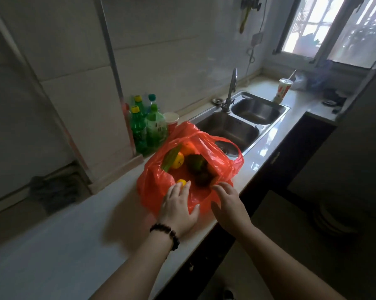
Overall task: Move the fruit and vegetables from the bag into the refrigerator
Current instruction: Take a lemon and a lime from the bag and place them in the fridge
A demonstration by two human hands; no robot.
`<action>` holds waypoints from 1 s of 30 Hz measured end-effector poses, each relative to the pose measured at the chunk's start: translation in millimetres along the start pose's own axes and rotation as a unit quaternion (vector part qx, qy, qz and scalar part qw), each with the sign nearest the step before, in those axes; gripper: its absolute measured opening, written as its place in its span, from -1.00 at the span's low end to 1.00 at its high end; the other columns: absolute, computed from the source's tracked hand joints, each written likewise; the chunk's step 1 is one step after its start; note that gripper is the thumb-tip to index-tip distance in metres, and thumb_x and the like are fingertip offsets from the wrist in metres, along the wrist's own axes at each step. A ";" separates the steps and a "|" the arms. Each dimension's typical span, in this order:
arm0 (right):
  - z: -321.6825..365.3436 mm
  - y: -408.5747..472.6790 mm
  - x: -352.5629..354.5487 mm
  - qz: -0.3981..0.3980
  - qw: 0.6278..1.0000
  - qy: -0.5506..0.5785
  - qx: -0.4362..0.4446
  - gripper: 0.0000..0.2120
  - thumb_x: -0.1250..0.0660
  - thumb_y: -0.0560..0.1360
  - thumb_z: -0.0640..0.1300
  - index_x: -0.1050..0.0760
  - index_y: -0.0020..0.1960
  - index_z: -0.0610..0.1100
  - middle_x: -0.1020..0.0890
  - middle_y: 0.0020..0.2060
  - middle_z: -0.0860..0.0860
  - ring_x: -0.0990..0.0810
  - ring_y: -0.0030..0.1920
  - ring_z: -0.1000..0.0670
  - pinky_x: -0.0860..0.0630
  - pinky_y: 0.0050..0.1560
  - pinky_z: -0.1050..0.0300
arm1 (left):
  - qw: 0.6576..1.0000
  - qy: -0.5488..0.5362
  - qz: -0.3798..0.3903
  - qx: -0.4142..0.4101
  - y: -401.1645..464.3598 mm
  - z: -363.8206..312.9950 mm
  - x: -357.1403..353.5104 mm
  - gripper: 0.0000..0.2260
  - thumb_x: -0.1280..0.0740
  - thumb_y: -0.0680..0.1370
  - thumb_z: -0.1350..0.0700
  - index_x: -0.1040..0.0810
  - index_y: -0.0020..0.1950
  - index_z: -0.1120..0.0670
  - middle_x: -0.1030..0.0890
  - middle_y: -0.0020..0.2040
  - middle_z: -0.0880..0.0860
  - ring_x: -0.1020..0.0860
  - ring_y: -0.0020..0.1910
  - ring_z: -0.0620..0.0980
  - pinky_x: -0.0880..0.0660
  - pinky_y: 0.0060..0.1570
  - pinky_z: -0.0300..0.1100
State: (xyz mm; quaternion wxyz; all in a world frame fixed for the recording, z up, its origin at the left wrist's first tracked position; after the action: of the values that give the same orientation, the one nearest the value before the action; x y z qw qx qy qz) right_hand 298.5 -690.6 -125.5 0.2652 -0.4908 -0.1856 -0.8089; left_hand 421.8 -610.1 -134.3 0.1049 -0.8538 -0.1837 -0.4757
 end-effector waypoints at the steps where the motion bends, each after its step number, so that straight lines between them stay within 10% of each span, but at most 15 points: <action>1: -6.4 15.3 -3.9 0.008 1.000 0.005 0.005 -0.55 -0.28 0.51 -0.10 -0.34 0.38 -0.04 -0.33 0.40 -0.06 -0.29 0.40 -0.08 -0.37 0.35 -0.01 | 1.000 -0.010 -0.001 0.012 12.6 0.7 -4.3 -0.39 -0.22 0.53 -0.13 -0.08 0.52 -0.04 -0.12 0.52 0.01 -0.02 0.51 0.01 -0.13 0.46 -0.02; 18: -52.3 161.7 -96.5 0.207 0.952 -0.097 0.201 -0.53 -0.16 0.56 -0.10 -0.17 0.45 0.00 -0.29 0.39 -0.10 -0.32 0.30 -0.16 -0.38 0.26 -0.02 | 0.962 0.037 0.009 0.270 106.4 61.4 -92.8 -0.30 -0.35 0.48 0.04 -0.05 0.52 -0.07 -0.12 0.49 0.03 -0.17 0.44 0.07 -0.24 0.36 -0.10; 30: -40.0 175.8 -85.1 0.201 0.958 -0.020 0.204 -0.46 -0.27 0.50 0.03 -0.21 0.43 0.01 -0.37 0.27 -0.02 -0.38 0.24 -0.08 -0.53 0.06 0.07 | 0.937 -0.075 -0.169 0.296 101.2 54.6 -59.5 -0.45 -0.41 0.46 0.09 -0.32 0.41 -0.02 -0.42 0.29 0.04 -0.44 0.24 0.05 -0.44 0.17 -0.11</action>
State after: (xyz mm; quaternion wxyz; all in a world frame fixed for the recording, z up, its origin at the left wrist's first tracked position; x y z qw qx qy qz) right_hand 410.3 -830.9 -212.4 0.5129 -0.4695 -0.2501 -0.6738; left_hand 477.4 -695.6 -214.0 0.2571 -0.7732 -0.4656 -0.3452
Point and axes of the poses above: each hand's wrist, its own y-axis towards the middle knuckle, its own x-axis out of the back of the hand, z = x × y, the point moved 8 cm from there along y, towards the middle knuckle
